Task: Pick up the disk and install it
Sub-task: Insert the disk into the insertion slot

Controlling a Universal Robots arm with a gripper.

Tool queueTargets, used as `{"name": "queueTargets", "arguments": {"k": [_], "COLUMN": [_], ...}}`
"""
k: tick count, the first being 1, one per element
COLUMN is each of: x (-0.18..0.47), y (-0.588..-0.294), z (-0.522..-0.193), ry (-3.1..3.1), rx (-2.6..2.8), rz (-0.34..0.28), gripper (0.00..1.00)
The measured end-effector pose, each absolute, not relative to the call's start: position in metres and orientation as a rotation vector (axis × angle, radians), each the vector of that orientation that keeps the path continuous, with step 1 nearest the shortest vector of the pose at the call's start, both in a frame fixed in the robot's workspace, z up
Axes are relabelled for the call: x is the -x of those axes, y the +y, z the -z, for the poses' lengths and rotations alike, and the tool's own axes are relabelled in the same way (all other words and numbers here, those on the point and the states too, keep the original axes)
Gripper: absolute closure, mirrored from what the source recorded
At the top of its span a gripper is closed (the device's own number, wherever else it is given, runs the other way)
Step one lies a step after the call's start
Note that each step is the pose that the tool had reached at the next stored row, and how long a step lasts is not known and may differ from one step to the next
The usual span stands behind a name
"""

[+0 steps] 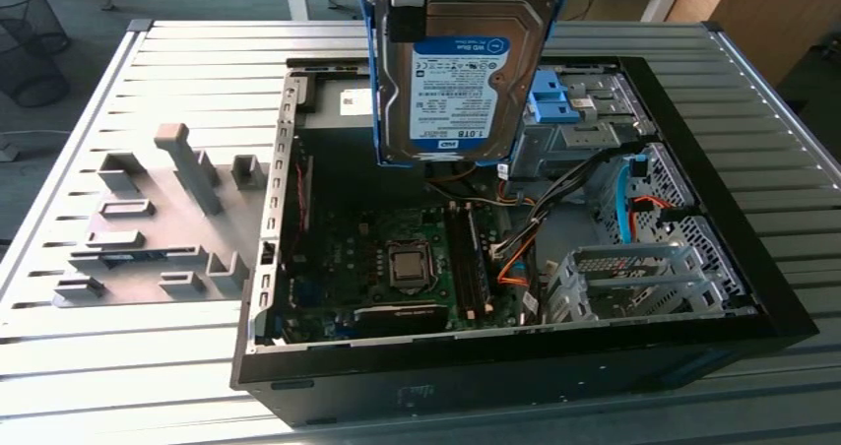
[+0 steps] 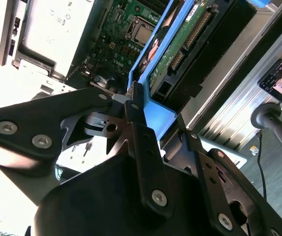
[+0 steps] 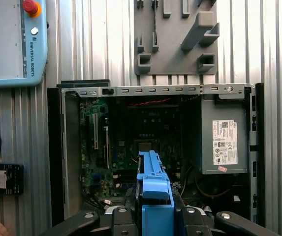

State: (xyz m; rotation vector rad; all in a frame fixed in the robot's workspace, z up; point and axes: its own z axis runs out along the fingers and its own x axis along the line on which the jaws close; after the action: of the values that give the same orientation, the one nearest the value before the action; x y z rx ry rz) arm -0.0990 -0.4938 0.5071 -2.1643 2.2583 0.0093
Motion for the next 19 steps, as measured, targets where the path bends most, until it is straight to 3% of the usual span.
{"name": "queueTargets", "arguments": {"k": [19], "x": [0.096], "y": [-0.513], "z": [-0.505], "ry": [2.258], "rx": [2.164], "rz": [-0.009], "gripper": [0.64]}}
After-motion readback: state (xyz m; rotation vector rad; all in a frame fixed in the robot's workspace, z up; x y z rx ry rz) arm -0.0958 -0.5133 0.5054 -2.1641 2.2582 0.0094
